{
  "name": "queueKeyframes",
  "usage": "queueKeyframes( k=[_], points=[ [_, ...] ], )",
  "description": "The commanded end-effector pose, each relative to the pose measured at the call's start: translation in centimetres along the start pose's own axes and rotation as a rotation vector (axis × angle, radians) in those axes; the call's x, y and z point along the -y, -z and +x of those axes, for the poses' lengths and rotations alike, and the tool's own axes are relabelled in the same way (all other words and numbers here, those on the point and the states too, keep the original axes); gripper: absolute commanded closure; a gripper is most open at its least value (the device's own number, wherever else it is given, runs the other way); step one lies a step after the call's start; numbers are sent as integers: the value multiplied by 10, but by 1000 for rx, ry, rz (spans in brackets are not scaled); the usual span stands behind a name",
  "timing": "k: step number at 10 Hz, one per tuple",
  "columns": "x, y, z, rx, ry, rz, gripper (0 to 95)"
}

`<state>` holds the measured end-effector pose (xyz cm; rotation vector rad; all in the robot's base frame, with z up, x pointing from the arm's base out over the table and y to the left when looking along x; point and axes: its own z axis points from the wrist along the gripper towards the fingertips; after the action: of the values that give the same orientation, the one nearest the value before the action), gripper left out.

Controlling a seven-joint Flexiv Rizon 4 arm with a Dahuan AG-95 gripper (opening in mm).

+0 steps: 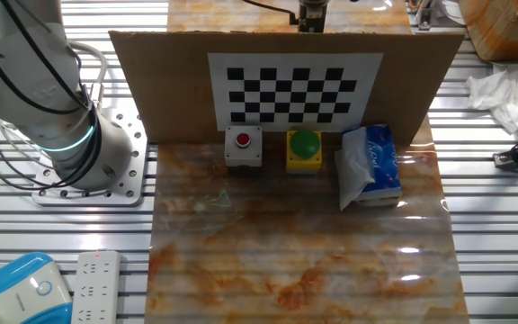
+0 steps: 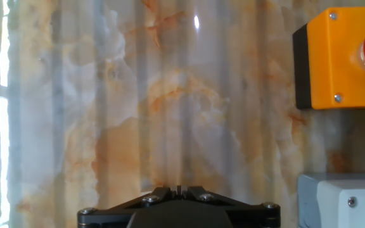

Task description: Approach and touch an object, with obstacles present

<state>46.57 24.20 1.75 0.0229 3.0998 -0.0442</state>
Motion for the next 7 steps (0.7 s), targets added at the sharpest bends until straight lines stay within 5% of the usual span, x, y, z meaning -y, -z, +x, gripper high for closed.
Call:
queueKeyframes(
  k=[1,7],
  points=[
    [0,-1,-1,2,-4,-3,950],
    [-5,-1,0,6,-15,-5,950]
  ],
)
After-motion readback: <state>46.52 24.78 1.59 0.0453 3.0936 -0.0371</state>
